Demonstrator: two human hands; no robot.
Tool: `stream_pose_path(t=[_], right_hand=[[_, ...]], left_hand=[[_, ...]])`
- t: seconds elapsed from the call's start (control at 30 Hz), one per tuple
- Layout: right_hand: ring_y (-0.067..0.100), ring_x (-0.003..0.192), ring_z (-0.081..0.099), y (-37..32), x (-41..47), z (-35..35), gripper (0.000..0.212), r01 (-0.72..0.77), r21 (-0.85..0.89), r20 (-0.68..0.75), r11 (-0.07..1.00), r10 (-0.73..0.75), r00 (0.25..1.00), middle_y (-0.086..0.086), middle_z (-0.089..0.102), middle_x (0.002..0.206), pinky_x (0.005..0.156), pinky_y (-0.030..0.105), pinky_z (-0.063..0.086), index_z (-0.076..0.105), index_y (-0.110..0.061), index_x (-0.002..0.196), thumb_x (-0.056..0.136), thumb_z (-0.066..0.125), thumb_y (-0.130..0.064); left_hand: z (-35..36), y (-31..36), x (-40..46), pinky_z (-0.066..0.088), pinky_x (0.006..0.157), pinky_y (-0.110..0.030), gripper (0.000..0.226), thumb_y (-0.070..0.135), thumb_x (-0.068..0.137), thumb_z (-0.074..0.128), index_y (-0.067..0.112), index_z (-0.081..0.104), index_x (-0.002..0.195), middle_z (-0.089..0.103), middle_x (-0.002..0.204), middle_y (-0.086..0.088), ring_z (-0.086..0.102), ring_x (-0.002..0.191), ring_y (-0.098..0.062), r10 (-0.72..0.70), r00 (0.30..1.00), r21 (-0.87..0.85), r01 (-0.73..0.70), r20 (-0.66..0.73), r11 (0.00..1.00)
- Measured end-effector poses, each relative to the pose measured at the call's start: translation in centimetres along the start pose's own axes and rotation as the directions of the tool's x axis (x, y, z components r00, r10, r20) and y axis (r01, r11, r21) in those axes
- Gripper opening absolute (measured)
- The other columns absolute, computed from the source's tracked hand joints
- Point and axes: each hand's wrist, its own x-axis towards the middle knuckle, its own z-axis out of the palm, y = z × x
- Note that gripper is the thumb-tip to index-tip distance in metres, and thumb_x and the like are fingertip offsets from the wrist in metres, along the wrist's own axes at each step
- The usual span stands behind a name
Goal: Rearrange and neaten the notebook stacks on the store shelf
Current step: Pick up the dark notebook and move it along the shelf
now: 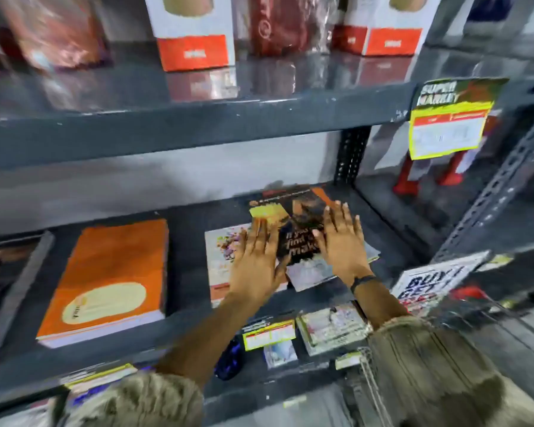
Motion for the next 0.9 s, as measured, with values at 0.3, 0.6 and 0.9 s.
stream_pose_path(t=[0.3, 0.6, 0.9], right_hand=[[0.041, 0.132, 0.033, 4.0, 0.9, 3.3, 0.054, -0.247, 0.063, 0.181, 0.967, 0.232, 0.956, 0.022, 0.029, 0.151, 0.107, 0.052, 0.03, 0.03, -0.015, 0.146, 0.098, 0.033, -0.039], [0.039, 0.135, 0.03, 4.0, 1.2, 3.0, 0.054, -0.316, 0.075, 0.189, 0.946, 0.298, 0.936, 0.021, 0.033, 0.149, 0.112, 0.052, 0.025, 0.033, -0.016, 0.145, 0.097, 0.036, -0.039], [0.034, 0.108, 0.062, -9.6, 2.8, -1.6, 0.047, -0.341, 0.662, 0.264, 0.668, 0.218, 0.94, 0.021, 0.067, 0.114, 0.093, 0.046, 0.05, 0.056, -0.006, 0.122, 0.087, 0.062, -0.037]], left_hand=[[3.7, 3.7, 4.9, 0.048, 0.093, -0.043, 0.056, 0.032, 0.082, 0.06, 0.005, 0.044, 0.129, 0.064, 0.116, -0.022, 0.057, 0.109, -0.038, -0.569, 0.813, -0.491, 0.549, 0.125, 0.677], [2.7, 4.3, 8.1, 0.047, 0.1, -0.041, 0.035, 0.005, 0.088, 0.055, 0.001, 0.044, 0.121, 0.058, 0.127, -0.022, 0.057, 0.113, -0.034, -0.526, 0.652, -0.789, 0.611, 0.546, -0.062], [-5.2, -10.3, 0.6, 0.054, 0.067, -0.031, 0.04, -0.006, 0.089, 0.046, 0.0, 0.044, 0.128, 0.065, 0.1, -0.015, 0.065, 0.073, -0.019, -0.436, 0.79, -0.896, 0.318, 0.432, -0.311]])
